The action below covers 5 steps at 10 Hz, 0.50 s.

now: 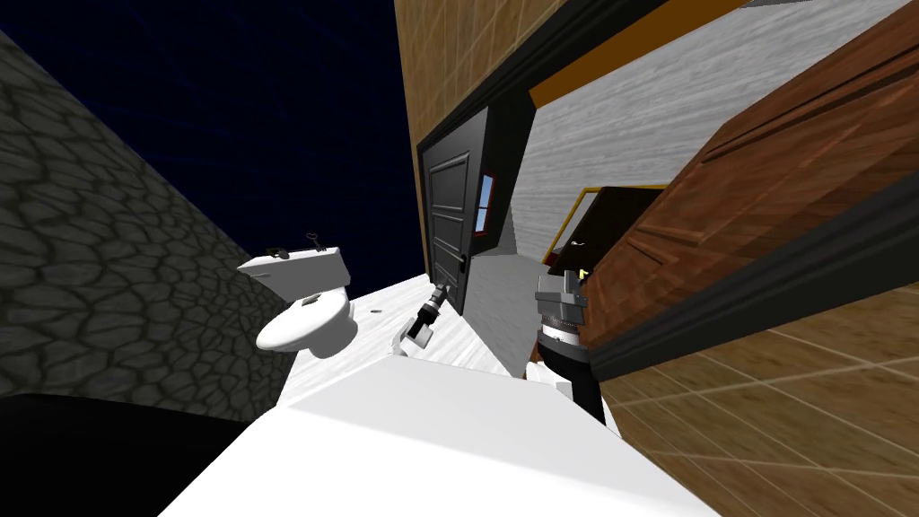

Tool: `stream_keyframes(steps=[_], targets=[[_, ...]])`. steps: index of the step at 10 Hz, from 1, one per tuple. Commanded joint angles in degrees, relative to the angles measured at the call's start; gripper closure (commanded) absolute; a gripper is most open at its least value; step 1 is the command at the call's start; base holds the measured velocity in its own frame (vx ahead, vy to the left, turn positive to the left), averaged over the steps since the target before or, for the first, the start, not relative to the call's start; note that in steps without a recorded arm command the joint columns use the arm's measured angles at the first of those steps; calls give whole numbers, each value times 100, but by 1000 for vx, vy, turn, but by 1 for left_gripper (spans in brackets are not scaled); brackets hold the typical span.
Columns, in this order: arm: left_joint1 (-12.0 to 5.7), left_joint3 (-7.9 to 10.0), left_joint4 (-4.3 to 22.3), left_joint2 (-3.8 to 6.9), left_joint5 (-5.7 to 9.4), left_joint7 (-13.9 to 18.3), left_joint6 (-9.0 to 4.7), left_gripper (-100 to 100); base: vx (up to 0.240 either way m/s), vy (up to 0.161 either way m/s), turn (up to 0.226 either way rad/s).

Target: Push the door open

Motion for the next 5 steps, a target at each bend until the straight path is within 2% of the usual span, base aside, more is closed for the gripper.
stream_keyframes(steps=[1, 5], targets=[[-159, -47, 233, -1, -9, 53, -15, -100, 99, 96, -32], [-491, -180, 730, -23, -42, 162, -28, -100, 79, 90, -37]])
